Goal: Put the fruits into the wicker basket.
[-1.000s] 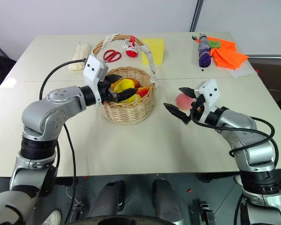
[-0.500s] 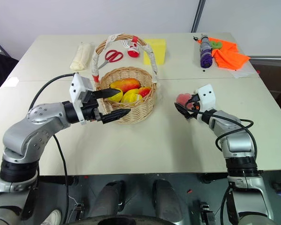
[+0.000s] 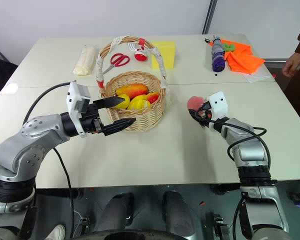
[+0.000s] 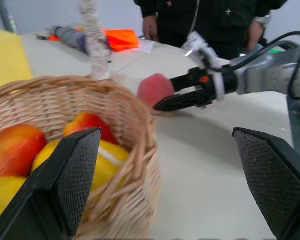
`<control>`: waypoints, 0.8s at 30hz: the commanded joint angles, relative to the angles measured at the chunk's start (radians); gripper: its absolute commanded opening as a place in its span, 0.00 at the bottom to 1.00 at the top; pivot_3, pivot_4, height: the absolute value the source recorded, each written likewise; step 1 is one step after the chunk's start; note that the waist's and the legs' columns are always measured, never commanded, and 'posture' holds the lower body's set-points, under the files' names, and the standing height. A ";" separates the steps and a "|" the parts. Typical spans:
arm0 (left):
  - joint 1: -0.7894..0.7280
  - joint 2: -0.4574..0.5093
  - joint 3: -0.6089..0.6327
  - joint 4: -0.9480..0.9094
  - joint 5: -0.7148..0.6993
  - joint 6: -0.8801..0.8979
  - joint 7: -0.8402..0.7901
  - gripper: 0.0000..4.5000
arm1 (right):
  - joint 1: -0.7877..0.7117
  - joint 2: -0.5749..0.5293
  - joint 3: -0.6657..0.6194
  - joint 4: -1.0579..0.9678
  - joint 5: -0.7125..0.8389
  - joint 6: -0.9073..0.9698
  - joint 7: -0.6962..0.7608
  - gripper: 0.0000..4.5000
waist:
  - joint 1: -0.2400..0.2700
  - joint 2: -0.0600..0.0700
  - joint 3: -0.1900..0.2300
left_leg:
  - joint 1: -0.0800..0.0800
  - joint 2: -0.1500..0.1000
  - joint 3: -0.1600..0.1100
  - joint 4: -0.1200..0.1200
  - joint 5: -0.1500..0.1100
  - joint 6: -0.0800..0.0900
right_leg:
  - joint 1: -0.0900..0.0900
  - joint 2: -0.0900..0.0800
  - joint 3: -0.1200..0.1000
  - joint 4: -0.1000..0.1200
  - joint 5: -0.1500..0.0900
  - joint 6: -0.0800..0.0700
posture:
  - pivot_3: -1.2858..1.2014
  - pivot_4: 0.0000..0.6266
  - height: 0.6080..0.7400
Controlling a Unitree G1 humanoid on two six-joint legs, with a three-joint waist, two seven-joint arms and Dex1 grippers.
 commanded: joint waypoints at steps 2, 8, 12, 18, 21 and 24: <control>0.127 0.021 0.166 0.022 -0.035 -0.119 -0.077 1.00 | 0.022 -0.097 -0.089 -0.315 0.185 0.041 0.171 0.53 | -0.001 0.001 0.001 | 0.000 0.000 0.000 0.000 0.000 0.000 | 0.000 0.000 0.000 0.000 0.000 0.000 | 0.52 0.24 1.00; 0.201 0.028 0.236 0.068 -0.028 -0.212 -0.119 1.00 | -0.138 -0.035 0.016 -0.518 0.333 0.270 0.092 0.53 | 0.001 0.001 0.001 | 0.000 0.003 -0.001 0.000 -0.001 0.001 | -0.001 0.001 0.000 0.000 -0.001 -0.002 | 0.52 0.24 1.00; 0.204 0.026 0.238 0.079 -0.027 -0.243 -0.121 1.00 | -0.256 0.112 0.146 -0.495 0.276 0.369 -0.058 0.53 | 0.000 0.001 0.001 | 0.001 0.003 0.000 0.001 -0.001 0.000 | 0.000 -0.001 0.000 -0.002 0.000 -0.004 | 0.52 0.24 1.00; 0.221 0.016 0.221 0.047 -0.030 -0.248 -0.099 1.00 | -0.367 0.304 0.293 -0.313 0.101 0.358 -0.217 0.63 | 0.002 0.001 0.000 | -0.011 0.002 0.002 0.001 0.000 0.000 | -0.013 -0.001 0.001 0.000 0.003 -0.005 | 0.52 0.24 1.00; 0.222 0.012 0.219 0.038 -0.034 -0.247 -0.090 1.00 | -0.377 0.316 0.292 -0.288 0.064 0.329 -0.223 0.93 | 0.006 0.001 0.000 | -0.017 0.001 0.000 0.002 0.001 -0.002 | -0.017 -0.001 0.000 0.001 0.004 -0.002 | 0.52 0.24 1.00; 0.225 0.011 0.219 0.033 -0.039 -0.247 -0.085 1.00 | -0.365 0.300 0.294 -0.324 0.037 0.287 -0.198 0.98 | 0.001 0.001 0.000 | -0.016 0.001 0.002 0.002 0.001 -0.002 | -0.017 -0.002 0.000 0.000 0.004 -0.002 | 0.52 0.24 1.00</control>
